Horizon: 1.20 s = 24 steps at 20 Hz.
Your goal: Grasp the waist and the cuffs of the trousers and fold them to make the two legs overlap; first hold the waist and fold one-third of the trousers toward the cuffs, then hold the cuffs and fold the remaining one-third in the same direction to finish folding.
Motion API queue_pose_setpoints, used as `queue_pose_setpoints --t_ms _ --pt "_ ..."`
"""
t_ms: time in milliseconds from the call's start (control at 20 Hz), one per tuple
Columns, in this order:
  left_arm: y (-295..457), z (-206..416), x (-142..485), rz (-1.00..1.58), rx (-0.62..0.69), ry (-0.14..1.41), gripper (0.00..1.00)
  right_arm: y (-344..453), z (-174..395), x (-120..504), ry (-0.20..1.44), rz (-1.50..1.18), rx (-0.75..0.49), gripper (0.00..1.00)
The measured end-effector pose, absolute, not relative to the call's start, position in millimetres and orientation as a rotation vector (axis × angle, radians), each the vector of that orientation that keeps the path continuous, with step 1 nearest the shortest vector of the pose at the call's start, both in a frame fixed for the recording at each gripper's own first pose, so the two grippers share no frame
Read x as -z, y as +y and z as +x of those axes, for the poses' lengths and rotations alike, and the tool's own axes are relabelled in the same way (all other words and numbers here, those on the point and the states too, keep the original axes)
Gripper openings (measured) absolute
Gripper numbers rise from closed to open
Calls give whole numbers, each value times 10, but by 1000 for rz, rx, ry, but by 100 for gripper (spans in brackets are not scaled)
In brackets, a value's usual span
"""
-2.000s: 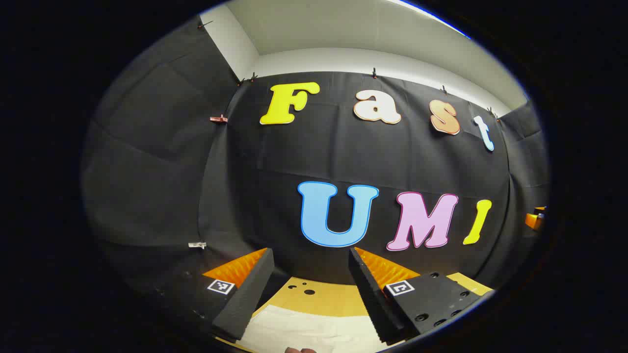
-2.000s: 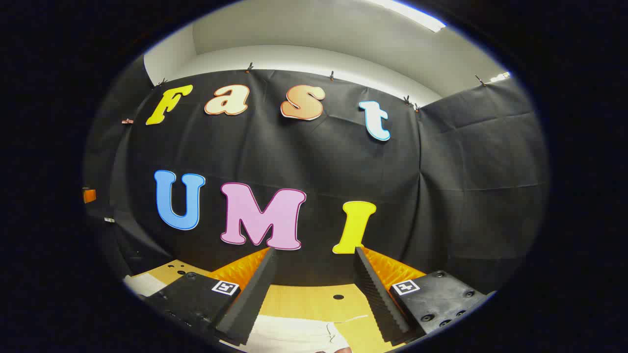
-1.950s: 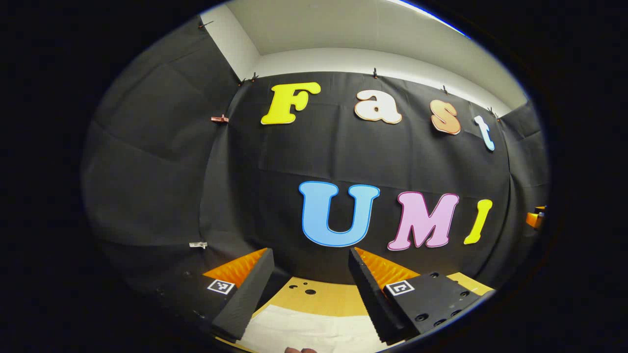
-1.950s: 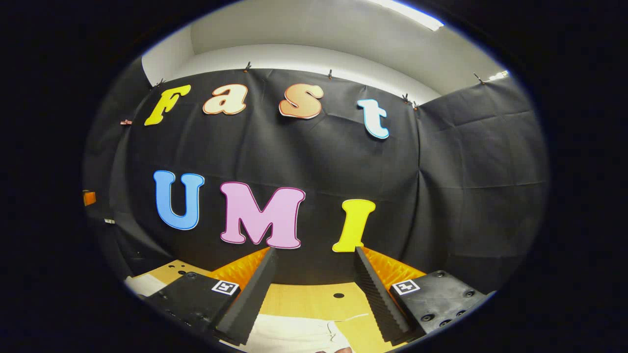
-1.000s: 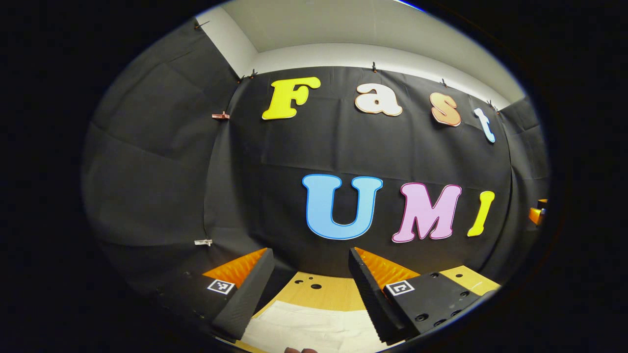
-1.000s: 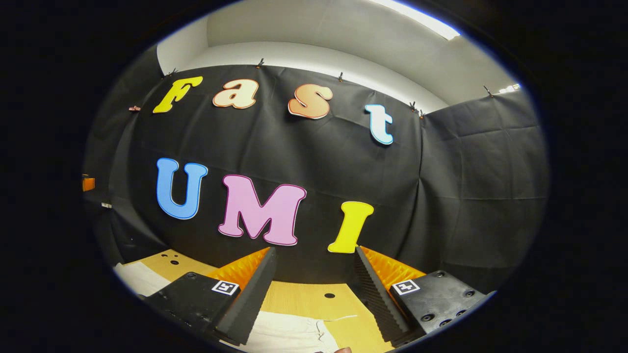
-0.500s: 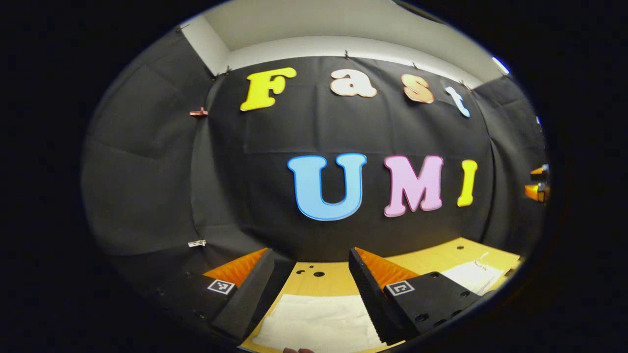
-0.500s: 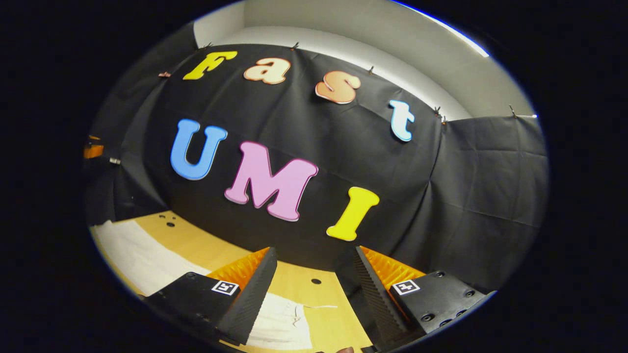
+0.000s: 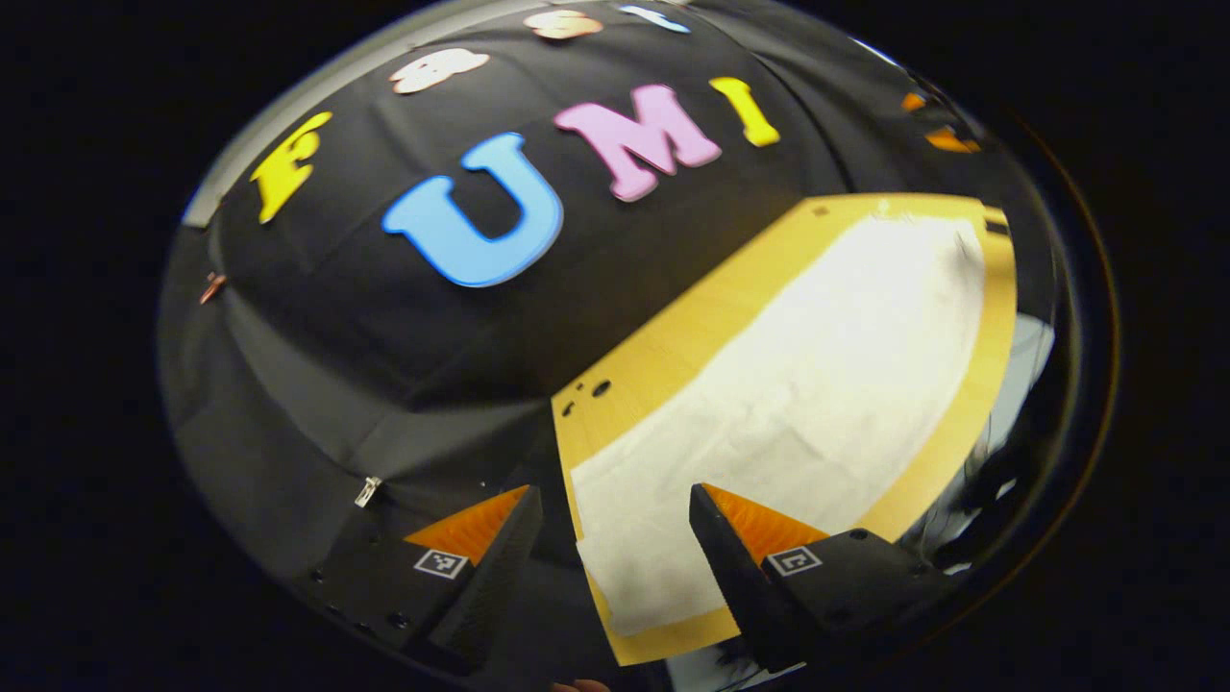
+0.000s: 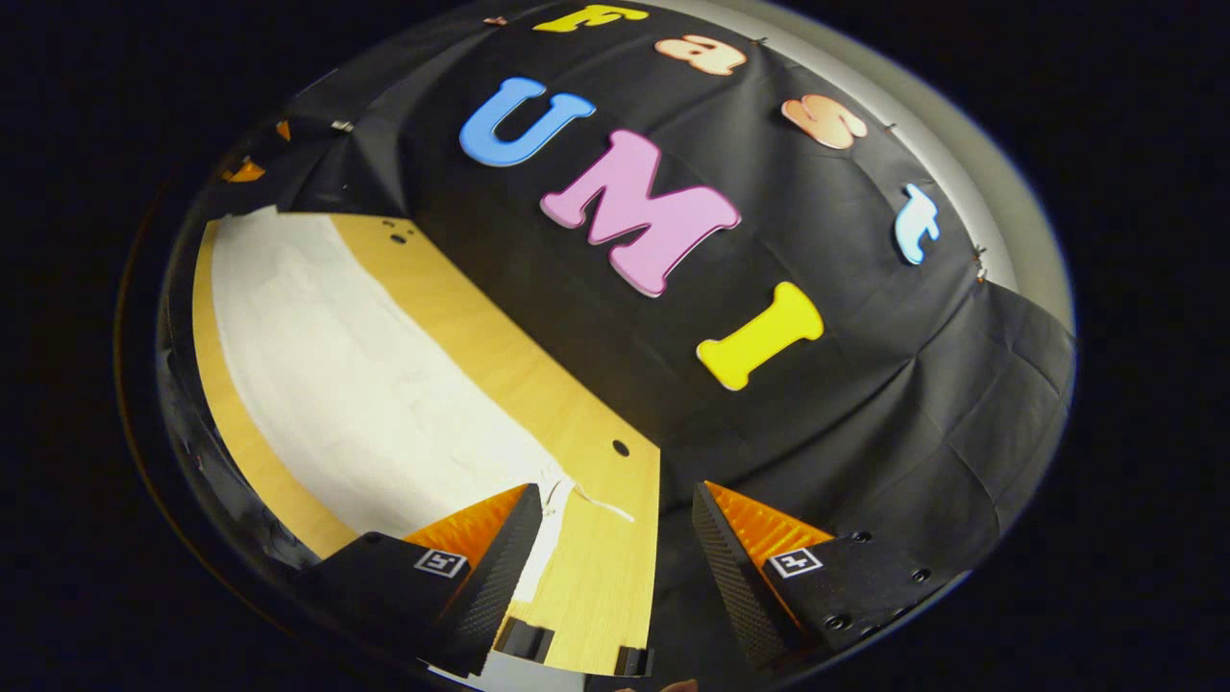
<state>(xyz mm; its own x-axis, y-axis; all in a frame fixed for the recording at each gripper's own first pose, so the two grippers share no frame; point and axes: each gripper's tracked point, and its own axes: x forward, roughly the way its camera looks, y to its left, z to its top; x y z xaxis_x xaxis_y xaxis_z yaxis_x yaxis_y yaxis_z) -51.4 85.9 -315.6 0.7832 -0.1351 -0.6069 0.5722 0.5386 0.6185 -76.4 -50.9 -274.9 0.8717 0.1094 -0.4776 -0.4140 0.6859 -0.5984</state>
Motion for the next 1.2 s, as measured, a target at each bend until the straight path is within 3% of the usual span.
queue_pose_setpoints --t_ms 250,500,950,1200 --pt "1232 -838 4034 1111 599 747 97 -658 -963 3560 575 -856 -402 97" --pt "1463 -872 4457 1247 700 871 97 -661 -1124 4096 674 -892 -482 97" --pt "1510 -461 4638 1397 841 899 93 -673 -1186 4459 744 -922 -530 97" --pt "1511 -363 4737 1381 935 1061 88 -607 -1168 4483 735 -942 -561 98"
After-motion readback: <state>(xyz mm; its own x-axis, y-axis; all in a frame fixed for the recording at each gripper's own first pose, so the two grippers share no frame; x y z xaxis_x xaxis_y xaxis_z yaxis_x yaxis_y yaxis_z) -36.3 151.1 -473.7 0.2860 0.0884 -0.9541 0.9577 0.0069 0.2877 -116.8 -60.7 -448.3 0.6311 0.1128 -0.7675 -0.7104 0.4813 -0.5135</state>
